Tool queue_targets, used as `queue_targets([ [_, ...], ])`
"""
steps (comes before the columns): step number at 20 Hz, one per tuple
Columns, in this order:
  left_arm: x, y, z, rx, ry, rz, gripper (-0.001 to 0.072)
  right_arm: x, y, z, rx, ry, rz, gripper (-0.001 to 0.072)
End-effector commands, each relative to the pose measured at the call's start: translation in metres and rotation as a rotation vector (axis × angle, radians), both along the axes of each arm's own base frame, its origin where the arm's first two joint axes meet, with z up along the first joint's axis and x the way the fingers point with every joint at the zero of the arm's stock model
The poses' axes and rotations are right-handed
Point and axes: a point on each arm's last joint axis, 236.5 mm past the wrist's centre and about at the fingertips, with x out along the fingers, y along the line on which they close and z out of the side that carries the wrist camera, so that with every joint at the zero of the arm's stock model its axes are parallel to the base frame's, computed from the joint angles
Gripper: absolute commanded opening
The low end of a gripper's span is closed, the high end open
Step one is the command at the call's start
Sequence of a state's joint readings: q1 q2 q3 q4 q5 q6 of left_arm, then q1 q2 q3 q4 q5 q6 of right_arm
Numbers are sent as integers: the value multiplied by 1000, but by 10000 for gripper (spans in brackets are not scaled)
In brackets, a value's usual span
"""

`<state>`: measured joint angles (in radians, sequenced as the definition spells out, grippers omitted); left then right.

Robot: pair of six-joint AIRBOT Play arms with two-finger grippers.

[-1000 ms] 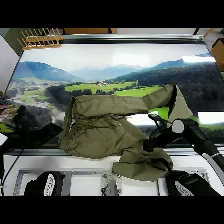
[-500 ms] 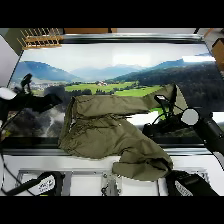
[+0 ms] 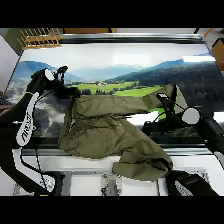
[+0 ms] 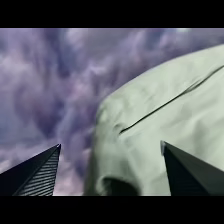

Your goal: Fold the clothes and pants, and hang the long-sleeved shirts on hangers.

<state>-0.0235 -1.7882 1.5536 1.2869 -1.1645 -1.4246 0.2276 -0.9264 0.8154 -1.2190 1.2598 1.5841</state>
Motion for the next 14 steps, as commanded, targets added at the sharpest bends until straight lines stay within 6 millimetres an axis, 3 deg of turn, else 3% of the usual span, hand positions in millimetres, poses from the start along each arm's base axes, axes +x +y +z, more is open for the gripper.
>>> queue_targets([
  [1,-8,-11,-10,-14,52,-9,720,1,0,-1,3,6,-23,717],
  [2,-16,-4,-18,16,80,-13,601,2,0,-1,4,8,-28,717],
  [4,-26,25,-32,124,116,-3,116,1,0,-2,3,15,-30,717],
  [5,-27,43,-30,176,116,3,20,1,0,-1,5,19,-40,717],
  [11,0,141,41,240,-112,160,18,2,0,-1,7,18,-47,717],
  [14,0,163,56,243,-148,205,18,2,0,-2,6,19,-48,717],
])
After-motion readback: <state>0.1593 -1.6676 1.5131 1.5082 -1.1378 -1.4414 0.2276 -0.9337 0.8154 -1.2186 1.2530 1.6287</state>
